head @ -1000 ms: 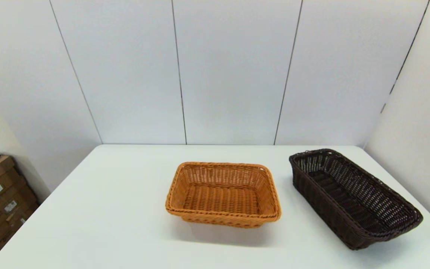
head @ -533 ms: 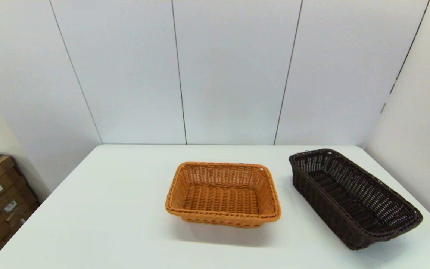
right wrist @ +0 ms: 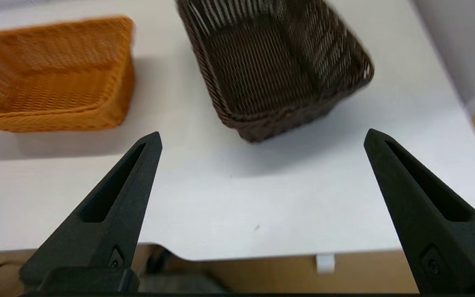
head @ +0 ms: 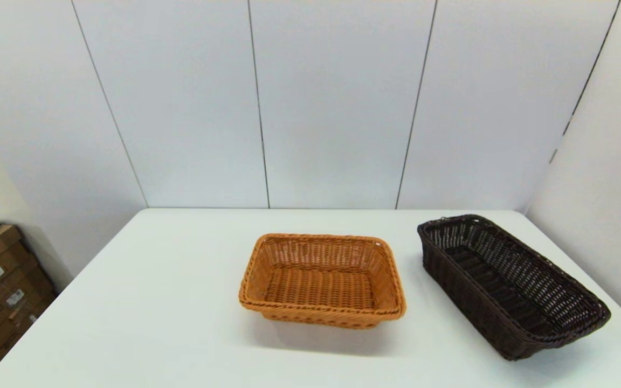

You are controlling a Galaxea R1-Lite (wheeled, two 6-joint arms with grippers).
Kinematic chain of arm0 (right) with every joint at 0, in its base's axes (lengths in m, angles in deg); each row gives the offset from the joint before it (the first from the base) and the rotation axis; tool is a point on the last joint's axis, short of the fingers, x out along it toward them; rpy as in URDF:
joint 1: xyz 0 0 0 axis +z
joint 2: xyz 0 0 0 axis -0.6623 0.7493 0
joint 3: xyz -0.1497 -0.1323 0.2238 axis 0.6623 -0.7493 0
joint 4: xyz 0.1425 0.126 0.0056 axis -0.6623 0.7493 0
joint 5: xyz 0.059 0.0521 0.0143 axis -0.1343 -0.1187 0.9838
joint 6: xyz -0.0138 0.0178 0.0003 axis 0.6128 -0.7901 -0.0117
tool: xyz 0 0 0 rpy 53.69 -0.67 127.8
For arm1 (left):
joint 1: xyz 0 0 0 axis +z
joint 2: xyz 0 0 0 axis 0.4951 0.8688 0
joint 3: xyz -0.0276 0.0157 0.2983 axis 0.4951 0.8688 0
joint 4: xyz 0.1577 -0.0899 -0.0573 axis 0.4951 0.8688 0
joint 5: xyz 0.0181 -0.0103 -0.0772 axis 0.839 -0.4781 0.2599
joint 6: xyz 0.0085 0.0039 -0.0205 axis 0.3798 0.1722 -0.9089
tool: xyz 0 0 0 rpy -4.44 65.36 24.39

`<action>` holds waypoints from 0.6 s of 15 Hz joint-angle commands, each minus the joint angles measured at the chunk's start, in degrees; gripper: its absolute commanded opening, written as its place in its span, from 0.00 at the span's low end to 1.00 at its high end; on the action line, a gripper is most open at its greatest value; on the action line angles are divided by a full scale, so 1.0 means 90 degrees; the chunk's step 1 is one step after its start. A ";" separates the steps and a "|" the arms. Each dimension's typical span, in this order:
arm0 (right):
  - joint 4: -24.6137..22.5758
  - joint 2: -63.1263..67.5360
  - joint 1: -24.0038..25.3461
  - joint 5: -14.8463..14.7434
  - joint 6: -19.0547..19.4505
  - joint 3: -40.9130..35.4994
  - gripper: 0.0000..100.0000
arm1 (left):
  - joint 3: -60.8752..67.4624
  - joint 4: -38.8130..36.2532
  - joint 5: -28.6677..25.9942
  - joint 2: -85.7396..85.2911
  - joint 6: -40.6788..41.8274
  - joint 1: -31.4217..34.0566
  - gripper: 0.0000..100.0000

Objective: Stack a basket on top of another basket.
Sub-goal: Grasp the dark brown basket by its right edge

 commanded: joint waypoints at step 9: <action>0.1293 0.4490 -0.0437 -0.0379 -0.2672 0.1795 1.00 | 0.0000 0.0002 0.0006 -0.0002 -0.0008 0.0001 1.00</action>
